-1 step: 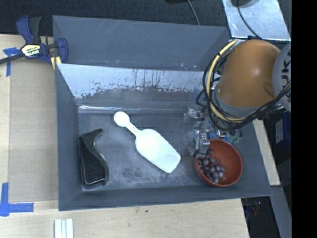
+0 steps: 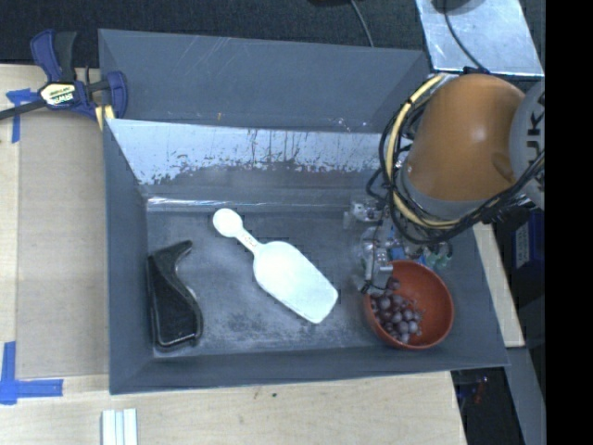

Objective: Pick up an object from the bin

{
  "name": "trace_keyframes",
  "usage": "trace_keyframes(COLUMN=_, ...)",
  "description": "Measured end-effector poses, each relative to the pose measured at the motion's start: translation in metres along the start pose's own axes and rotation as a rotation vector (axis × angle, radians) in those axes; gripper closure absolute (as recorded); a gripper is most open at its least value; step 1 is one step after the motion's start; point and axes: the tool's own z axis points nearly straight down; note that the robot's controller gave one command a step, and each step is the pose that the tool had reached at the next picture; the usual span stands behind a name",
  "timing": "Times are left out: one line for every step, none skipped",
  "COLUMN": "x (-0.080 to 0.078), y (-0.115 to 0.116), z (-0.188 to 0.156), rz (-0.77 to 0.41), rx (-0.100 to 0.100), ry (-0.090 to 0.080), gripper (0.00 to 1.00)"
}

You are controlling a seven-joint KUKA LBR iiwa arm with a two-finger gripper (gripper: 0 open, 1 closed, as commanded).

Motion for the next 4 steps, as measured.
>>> trace_keyframes(x=0.007, y=-0.056, z=0.045, rz=-0.131, rx=0.001, ry=-0.003, gripper=0.0)
trace_keyframes(x=0.006, y=-0.02, z=0.067, rz=-0.057, rx=0.0, ry=-0.004, gripper=0.0)
trace_keyframes(x=0.013, y=-0.007, z=0.054, rz=-0.056, rx=-0.007, ry=0.009, gripper=0.0)
trace_keyframes(x=-0.019, y=-0.022, z=0.003, rz=-0.512, rx=-0.005, ry=-0.001, gripper=0.0)
